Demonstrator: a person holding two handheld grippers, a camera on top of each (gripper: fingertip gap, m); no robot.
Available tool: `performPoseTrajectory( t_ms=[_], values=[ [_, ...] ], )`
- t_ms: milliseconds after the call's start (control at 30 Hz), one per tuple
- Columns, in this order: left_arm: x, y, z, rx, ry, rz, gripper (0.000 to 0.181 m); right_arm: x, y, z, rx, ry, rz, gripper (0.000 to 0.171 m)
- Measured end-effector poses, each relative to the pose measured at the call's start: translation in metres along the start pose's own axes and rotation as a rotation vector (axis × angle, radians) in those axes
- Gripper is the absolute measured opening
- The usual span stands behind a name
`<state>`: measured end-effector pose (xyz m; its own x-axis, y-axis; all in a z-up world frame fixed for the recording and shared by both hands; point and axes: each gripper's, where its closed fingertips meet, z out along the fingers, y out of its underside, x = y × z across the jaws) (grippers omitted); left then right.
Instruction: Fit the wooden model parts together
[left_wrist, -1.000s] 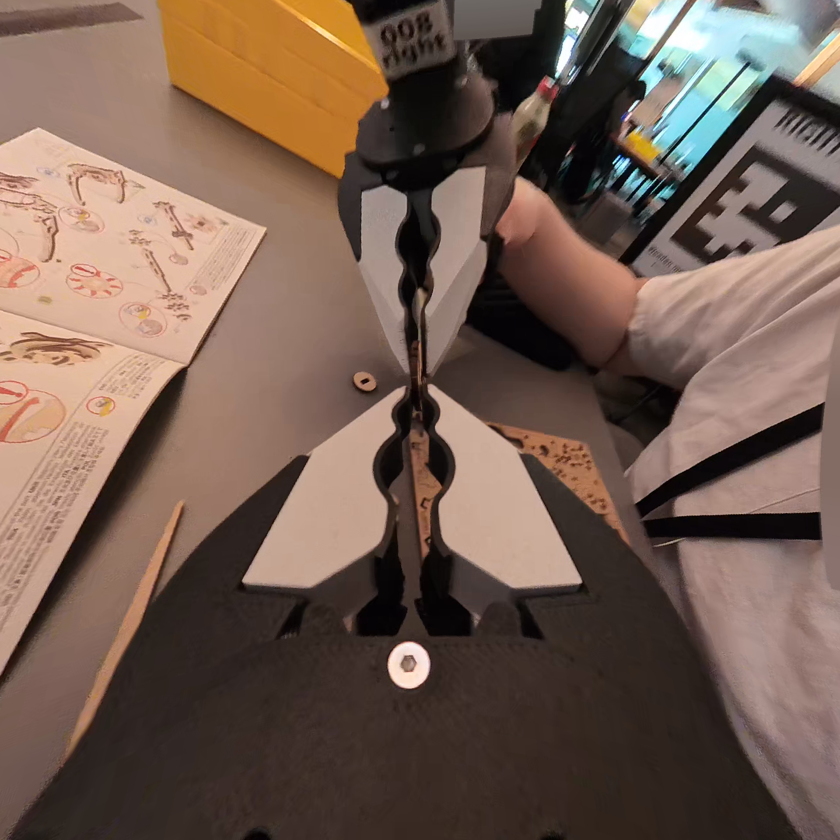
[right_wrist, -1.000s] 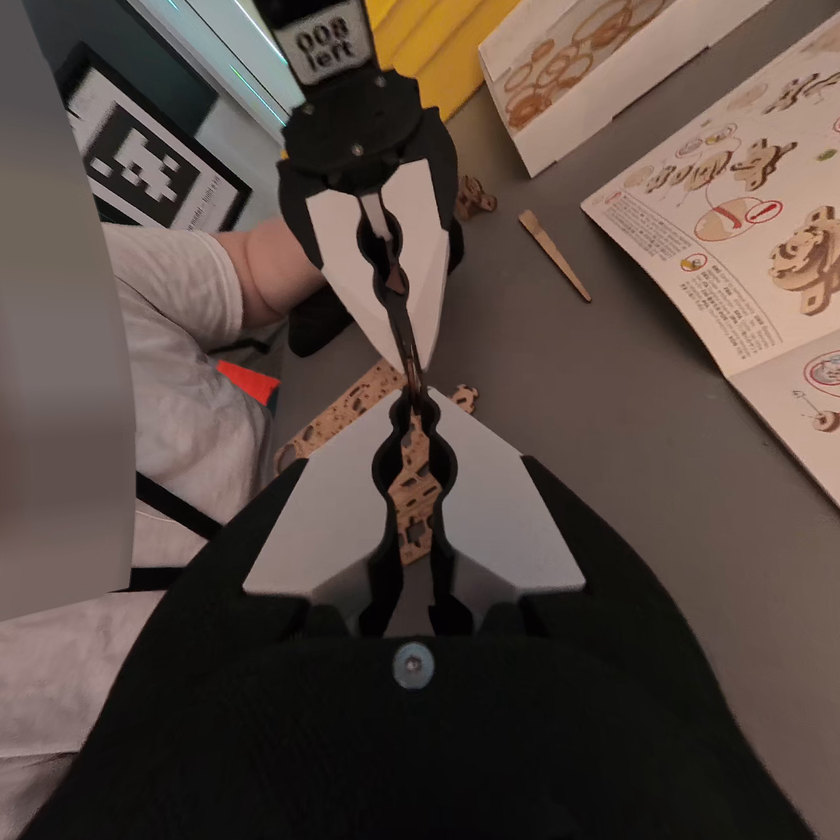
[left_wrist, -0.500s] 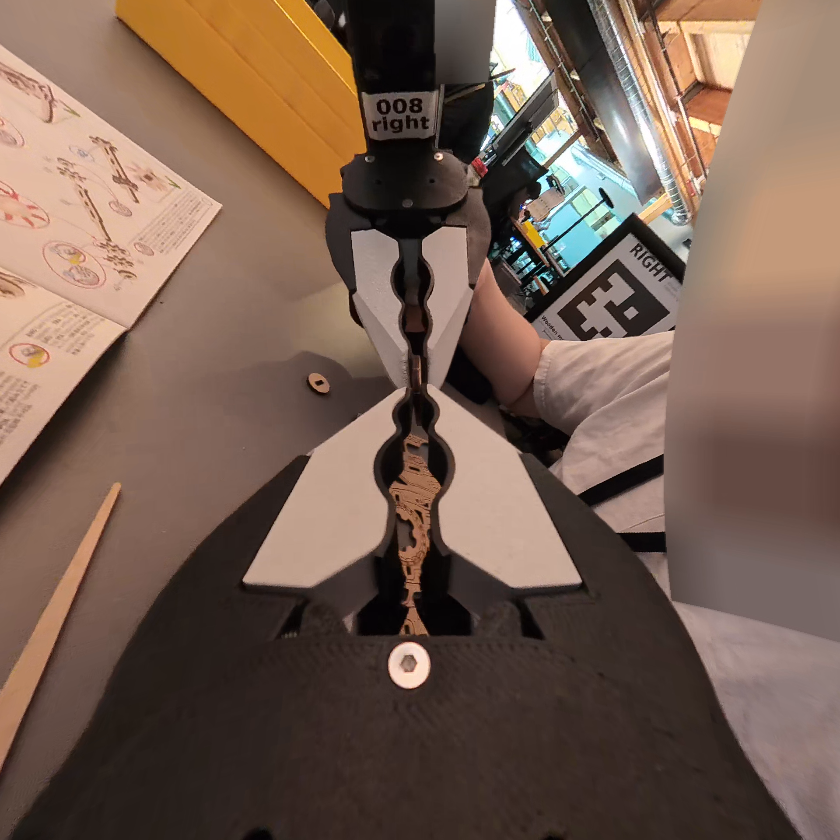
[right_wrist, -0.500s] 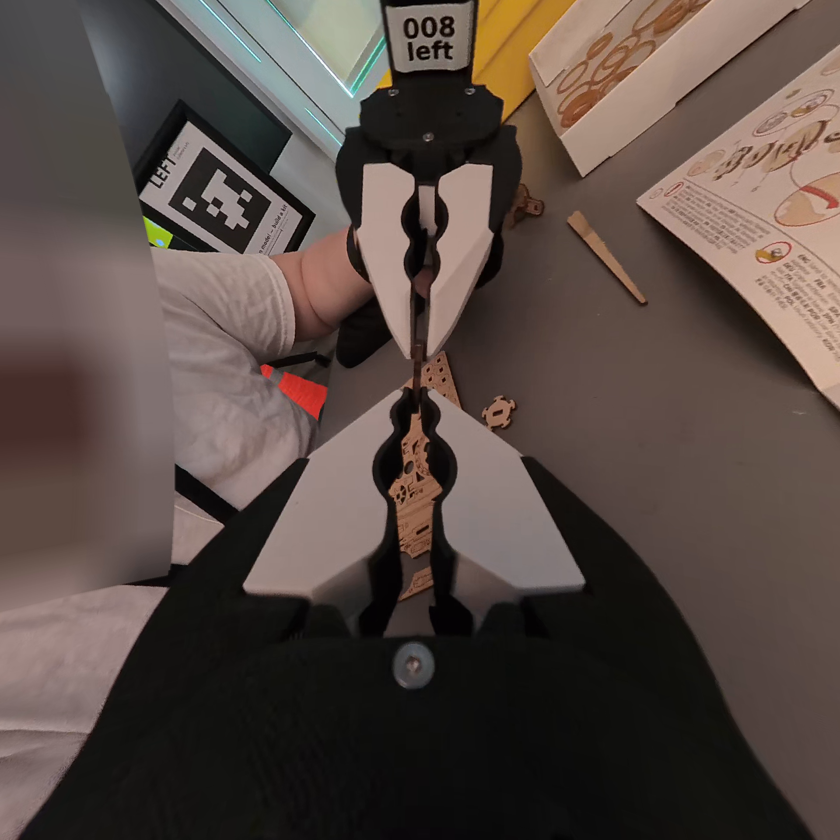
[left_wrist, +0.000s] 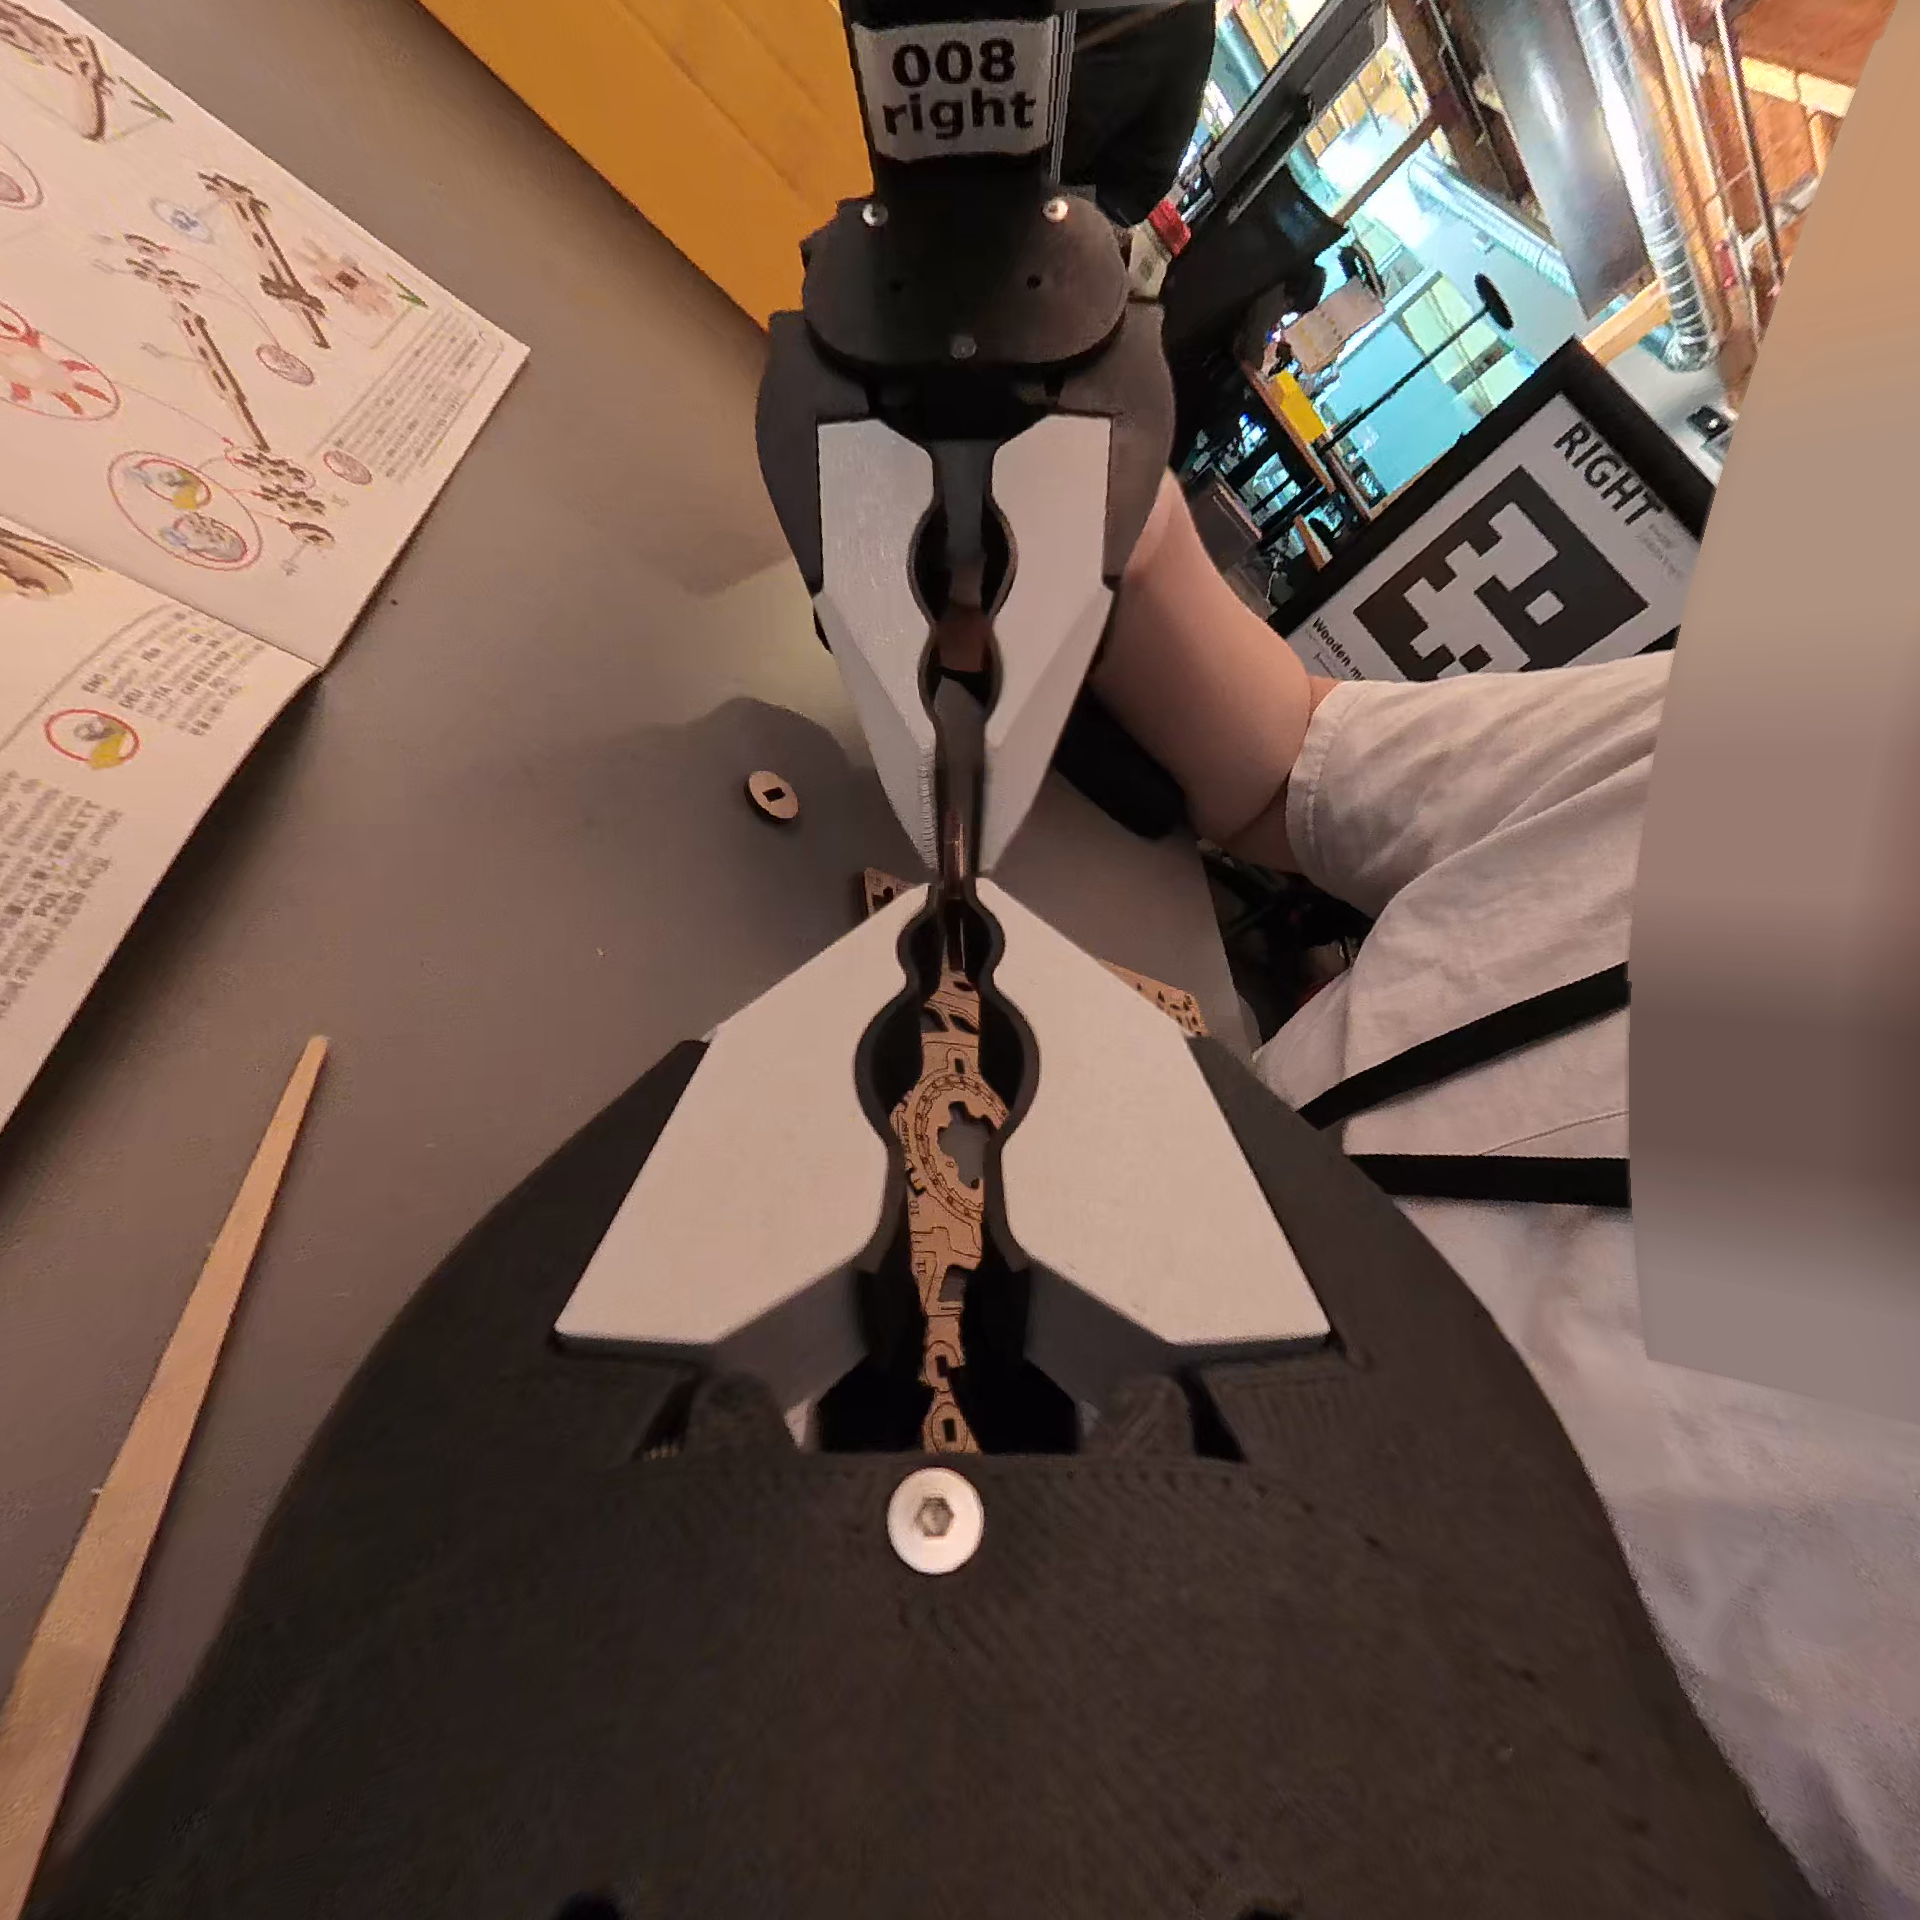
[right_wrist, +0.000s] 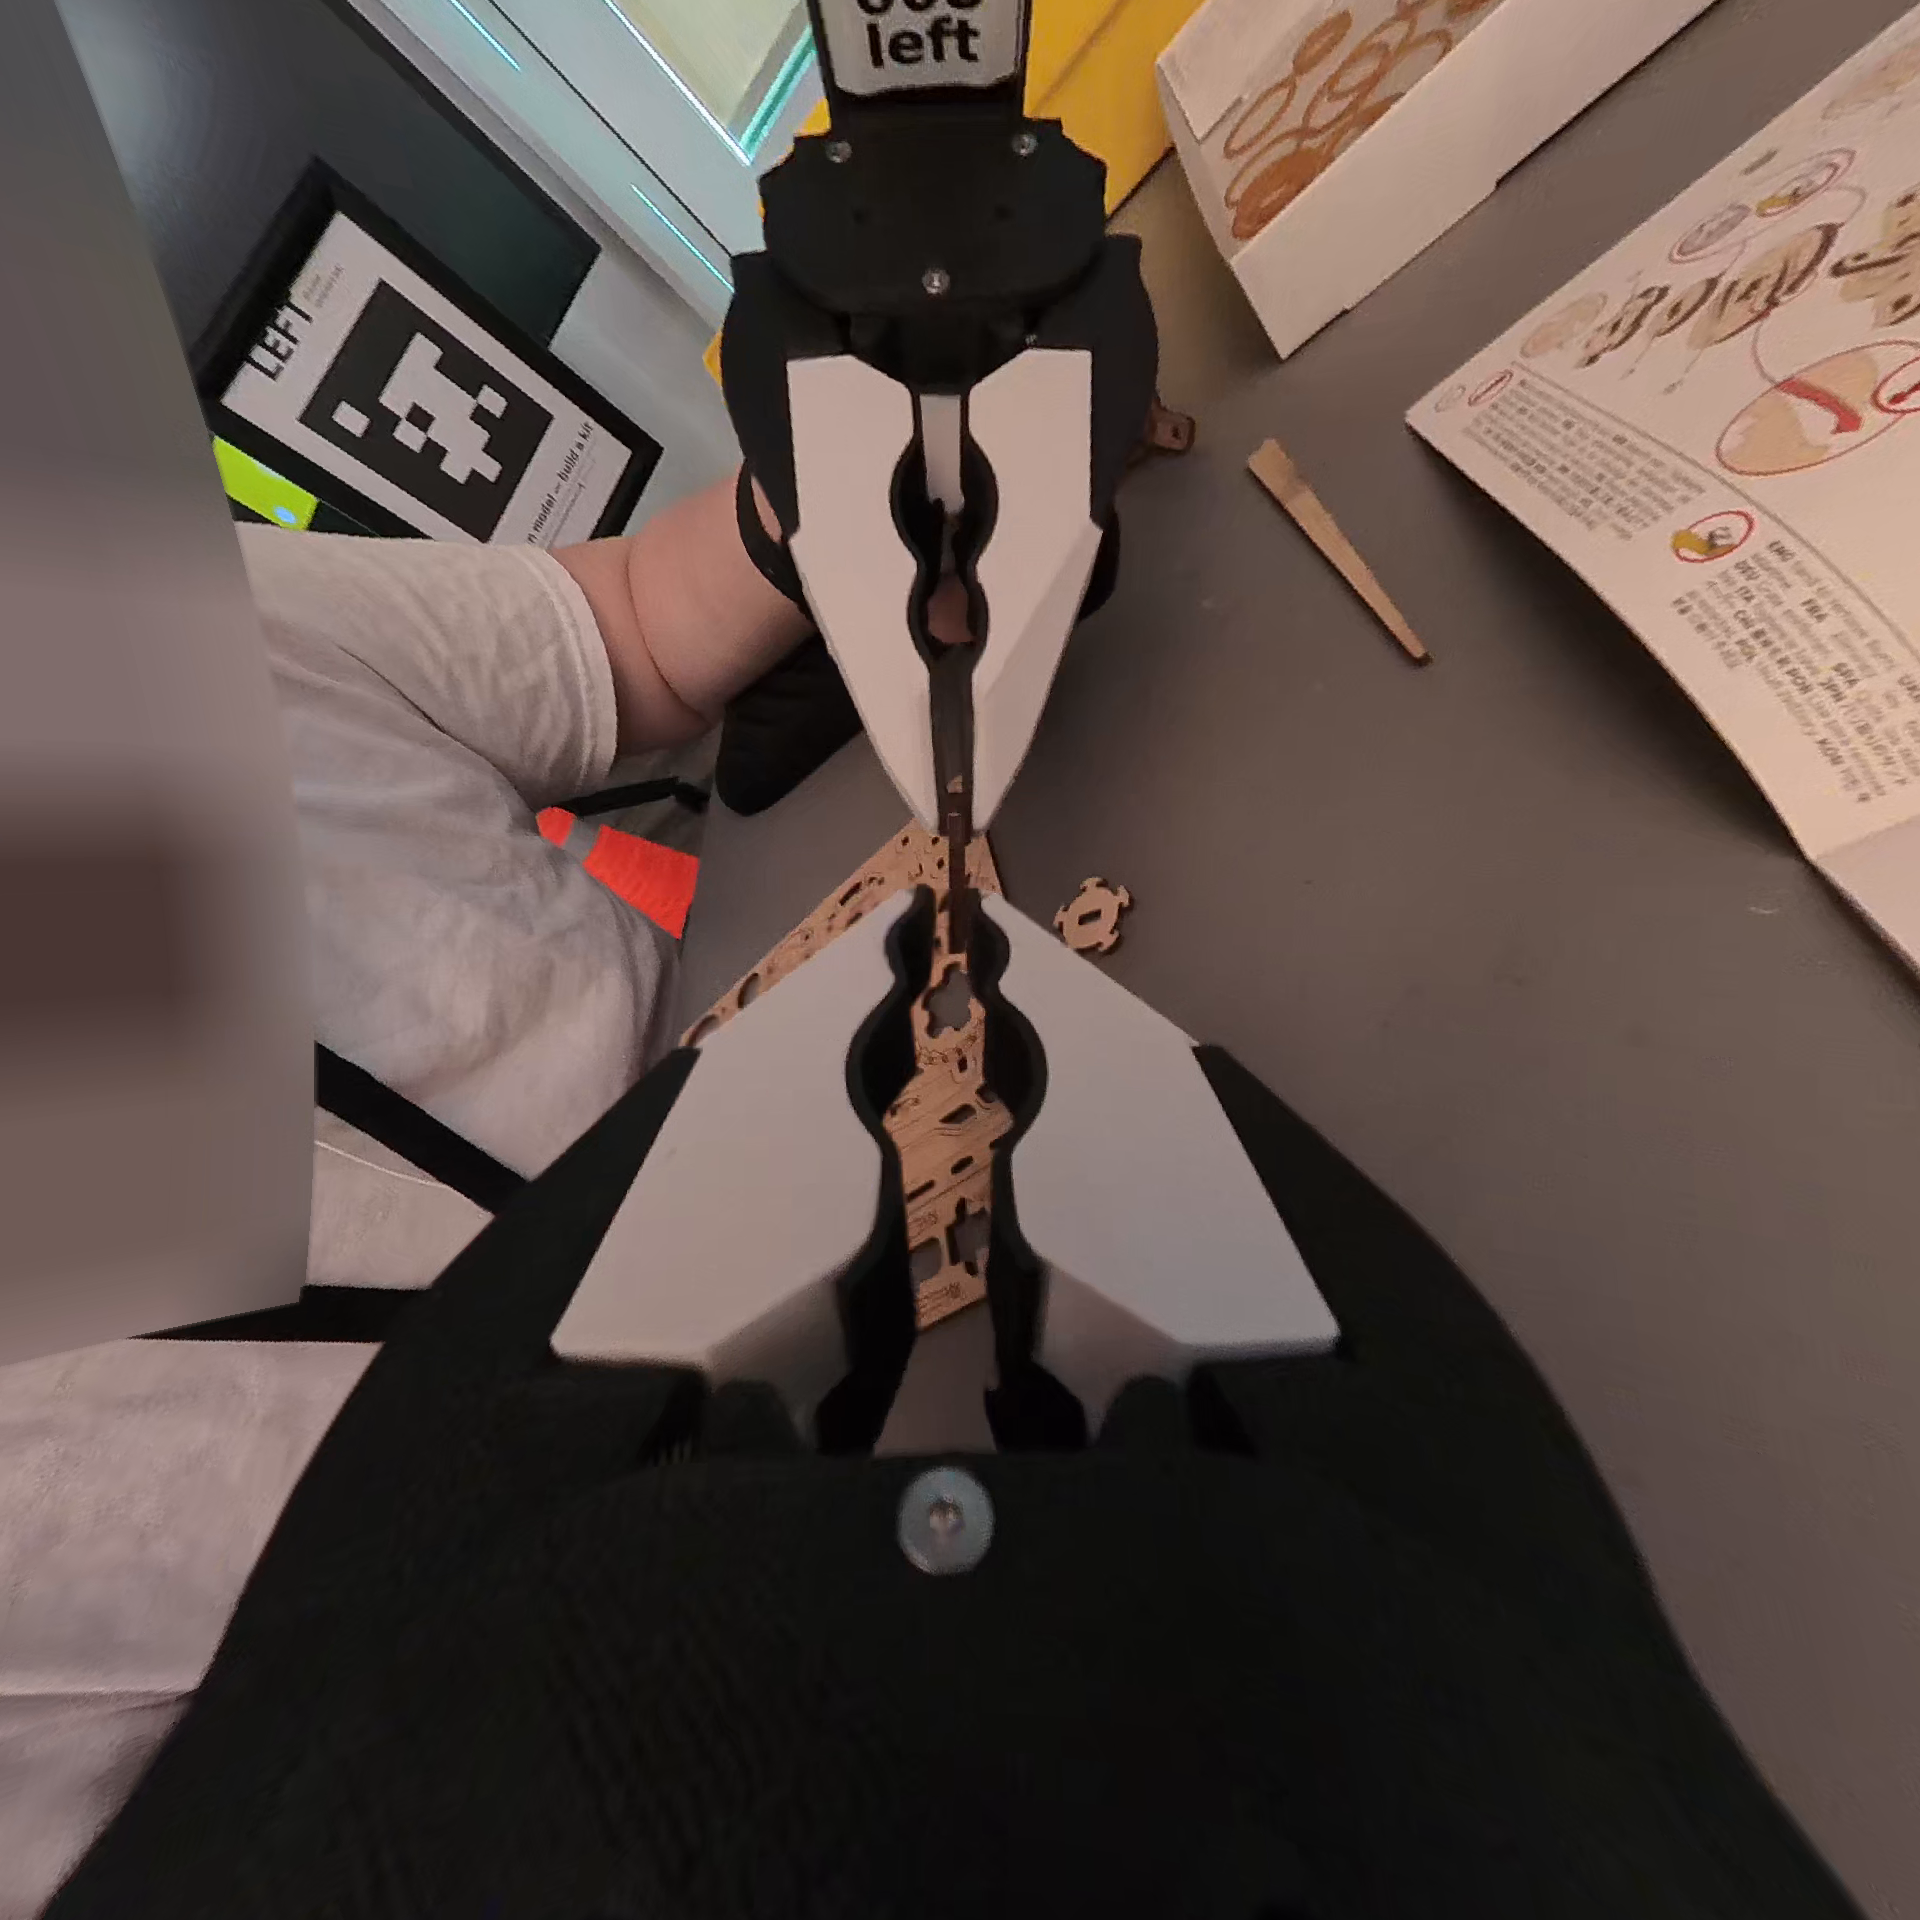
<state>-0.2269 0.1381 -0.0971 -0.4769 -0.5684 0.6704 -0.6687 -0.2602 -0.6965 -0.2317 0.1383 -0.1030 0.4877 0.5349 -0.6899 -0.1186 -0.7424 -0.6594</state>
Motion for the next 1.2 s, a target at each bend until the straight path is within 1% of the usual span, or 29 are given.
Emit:
performPoseTrajectory(
  t_ms=[33,167,300,333,433,467,633,700,867,900,933,1000,1100,1200],
  values=[
    [0.0,0.001,0.001,-0.008,-0.002,0.007,0.001,0.001,0.002,0.001,-0.012,0.009,-0.013,0.001],
    [-0.001,0.007,0.003,-0.038,-0.017,0.022,0.0,0.003,0.01,0.005,-0.066,0.04,-0.054,0.001],
    [-0.004,0.005,0.003,-0.025,-0.029,0.024,0.0,0.005,0.008,0.004,-0.056,0.048,-0.043,0.001],
    [-0.005,0.003,0.002,-0.014,-0.033,0.02,0.002,0.006,0.007,0.004,-0.046,0.053,-0.04,0.001],
    [-0.013,0.003,-0.002,-0.019,-0.076,0.02,0.013,0.01,0.003,0.002,-0.028,0.082,-0.045,0.001],
    [-0.015,0.003,-0.002,-0.02,-0.086,0.025,0.014,0.012,0.001,0.002,-0.015,0.091,-0.045,0.001],
    [-0.015,0.004,-0.002,-0.022,-0.081,0.027,0.009,0.011,-0.014,-0.003,0.084,0.086,-0.035,0.001],
    [-0.014,0.004,-0.002,-0.024,-0.071,0.035,0.002,0.012,-0.015,-0.003,0.091,0.091,-0.033,0.001],
    [-0.009,0.006,-0.002,-0.038,-0.044,0.045,0.0,0.009,-0.013,-0.003,0.086,0.047,-0.018,0.002],
    [-0.009,0.007,-0.002,-0.044,-0.044,0.045,0.001,0.01,-0.013,-0.003,0.087,0.047,-0.012,0.003],
    [-0.01,0.008,-0.002,-0.05,-0.05,0.047,0.001,0.012,-0.015,-0.005,0.097,0.055,-0.009,0.008],
    [-0.011,0.009,-0.002,-0.054,-0.051,0.049,0.001,0.013,-0.024,-0.01,0.151,0.073,-0.024,0.012],
    [-0.01,0.009,-0.002,-0.055,-0.045,0.048,0.001,0.016,-0.029,-0.014,0.185,0.105,-0.039,0.015],
    [-0.011,0.011,-0.001,-0.065,-0.044,0.046,0.001,0.017,-0.025,-0.011,0.165,0.081,-0.007,0.016]
  ],
)
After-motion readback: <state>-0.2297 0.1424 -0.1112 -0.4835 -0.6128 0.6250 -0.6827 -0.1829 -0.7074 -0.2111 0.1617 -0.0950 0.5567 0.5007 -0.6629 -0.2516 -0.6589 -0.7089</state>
